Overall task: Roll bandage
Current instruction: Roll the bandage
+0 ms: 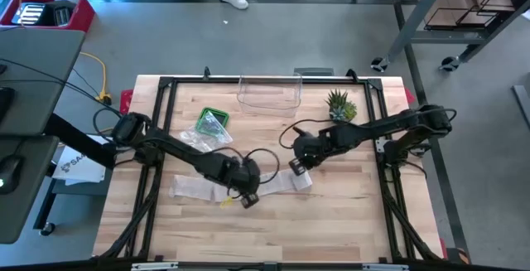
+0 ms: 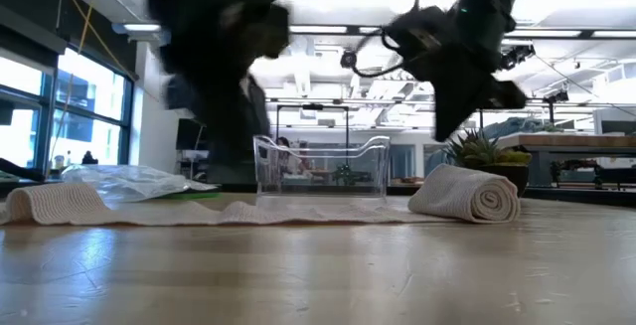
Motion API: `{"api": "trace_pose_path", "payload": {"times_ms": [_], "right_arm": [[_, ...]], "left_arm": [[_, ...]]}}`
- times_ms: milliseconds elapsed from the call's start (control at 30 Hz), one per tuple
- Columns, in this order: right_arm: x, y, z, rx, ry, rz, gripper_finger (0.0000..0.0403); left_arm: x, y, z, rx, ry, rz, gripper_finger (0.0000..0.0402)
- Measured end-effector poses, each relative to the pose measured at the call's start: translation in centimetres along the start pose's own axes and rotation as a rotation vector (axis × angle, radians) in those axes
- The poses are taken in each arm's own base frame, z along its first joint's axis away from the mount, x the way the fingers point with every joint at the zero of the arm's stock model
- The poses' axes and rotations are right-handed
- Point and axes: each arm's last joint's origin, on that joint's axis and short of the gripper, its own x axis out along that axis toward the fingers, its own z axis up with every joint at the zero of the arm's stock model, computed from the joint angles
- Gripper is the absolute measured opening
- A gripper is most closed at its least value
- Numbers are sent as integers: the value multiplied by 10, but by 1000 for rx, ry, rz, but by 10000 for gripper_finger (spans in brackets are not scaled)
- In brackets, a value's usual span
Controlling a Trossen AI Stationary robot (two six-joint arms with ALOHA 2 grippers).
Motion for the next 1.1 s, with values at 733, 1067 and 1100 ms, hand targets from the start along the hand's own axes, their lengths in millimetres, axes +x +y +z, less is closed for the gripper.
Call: {"api": "trace_pose_path", "payload": {"times_ms": [733, 1067, 1100], "right_arm": [[56, -51, -57, 236, 19, 226, 0], [62, -48, -60, 202, -27, 214, 0], [62, -48, -60, 198, -29, 214, 0]], "left_arm": [[86, -33, 76, 28, -109, -44, 0], [93, -19, 85, 14, -103, -26, 0], [93, -19, 85, 9, -102, -26, 0]]}}
